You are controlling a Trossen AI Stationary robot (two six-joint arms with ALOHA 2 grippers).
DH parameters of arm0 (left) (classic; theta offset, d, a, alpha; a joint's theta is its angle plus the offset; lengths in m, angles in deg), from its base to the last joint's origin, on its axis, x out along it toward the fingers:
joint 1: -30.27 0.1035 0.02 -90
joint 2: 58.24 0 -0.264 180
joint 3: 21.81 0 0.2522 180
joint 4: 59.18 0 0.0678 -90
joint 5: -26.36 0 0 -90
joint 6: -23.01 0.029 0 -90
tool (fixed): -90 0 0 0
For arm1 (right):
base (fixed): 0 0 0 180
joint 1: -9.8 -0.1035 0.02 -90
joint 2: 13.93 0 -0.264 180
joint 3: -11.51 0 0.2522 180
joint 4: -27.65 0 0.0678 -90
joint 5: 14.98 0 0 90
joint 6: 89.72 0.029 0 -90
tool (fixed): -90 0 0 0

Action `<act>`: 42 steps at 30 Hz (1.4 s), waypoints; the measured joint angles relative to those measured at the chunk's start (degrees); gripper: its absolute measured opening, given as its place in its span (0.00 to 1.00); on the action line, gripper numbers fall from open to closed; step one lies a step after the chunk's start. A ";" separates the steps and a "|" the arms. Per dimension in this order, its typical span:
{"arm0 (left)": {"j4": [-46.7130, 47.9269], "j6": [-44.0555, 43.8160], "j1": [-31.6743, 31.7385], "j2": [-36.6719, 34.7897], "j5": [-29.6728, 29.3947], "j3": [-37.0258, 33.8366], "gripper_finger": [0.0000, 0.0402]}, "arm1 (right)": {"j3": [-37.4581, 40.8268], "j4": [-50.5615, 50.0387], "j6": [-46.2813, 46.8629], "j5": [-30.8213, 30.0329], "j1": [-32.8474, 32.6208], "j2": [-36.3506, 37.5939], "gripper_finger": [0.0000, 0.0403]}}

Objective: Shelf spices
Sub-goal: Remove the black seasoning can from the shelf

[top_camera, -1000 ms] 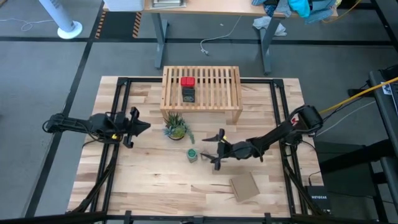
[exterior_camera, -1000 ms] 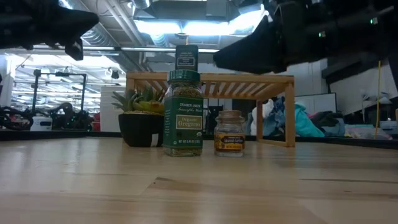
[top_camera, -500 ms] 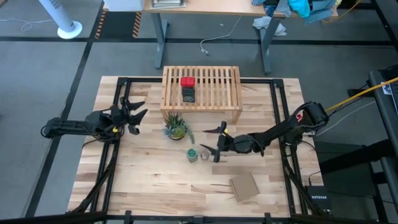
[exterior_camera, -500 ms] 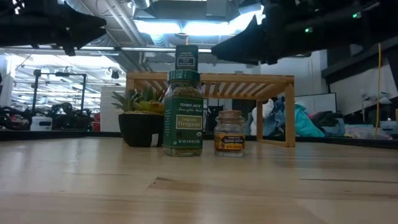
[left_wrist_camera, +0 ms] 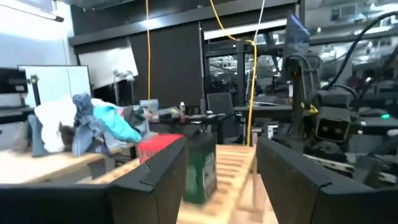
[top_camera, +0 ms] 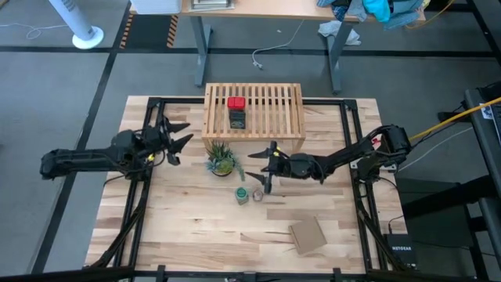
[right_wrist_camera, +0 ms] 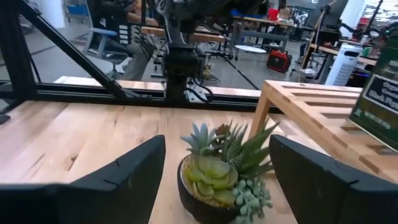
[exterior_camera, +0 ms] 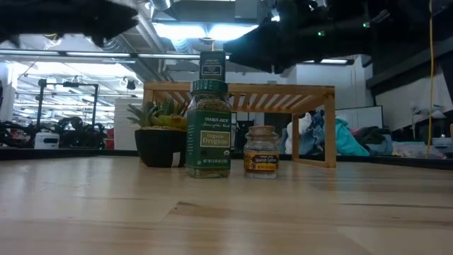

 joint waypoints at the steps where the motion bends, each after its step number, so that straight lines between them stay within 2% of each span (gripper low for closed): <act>1: 0.63 0.46 0.51 1.72 0.28 1.68 0.46 | -0.02 -0.14 -0.23 0.05 0.03 0.00 0.72; 7: 2.54 3.52 4.83 13.78 2.33 10.60 0.46 | -0.04 -2.33 -1.00 -0.16 -0.04 0.00 0.72; 12: 3.04 3.76 11.01 24.41 2.67 17.32 0.46 | -0.04 -2.76 -2.17 -0.43 -0.04 0.00 0.72; 19: 9.10 2.16 22.28 35.78 15.22 22.56 0.46 | -0.04 -5.86 -3.06 -1.75 -0.08 0.00 0.72; 25: 9.25 2.67 29.46 38.72 20.20 22.94 0.46 | -0.04 -7.32 -3.55 -3.43 0.58 0.00 0.72; 33: 8.88 4.54 37.93 38.70 41.52 22.94 0.46 | -0.04 -7.26 -2.99 1.89 3.94 0.00 0.72; 42: 7.65 4.25 45.90 42.47 52.97 22.94 0.46 | -0.04 -7.08 -1.99 4.58 5.21 0.00 0.72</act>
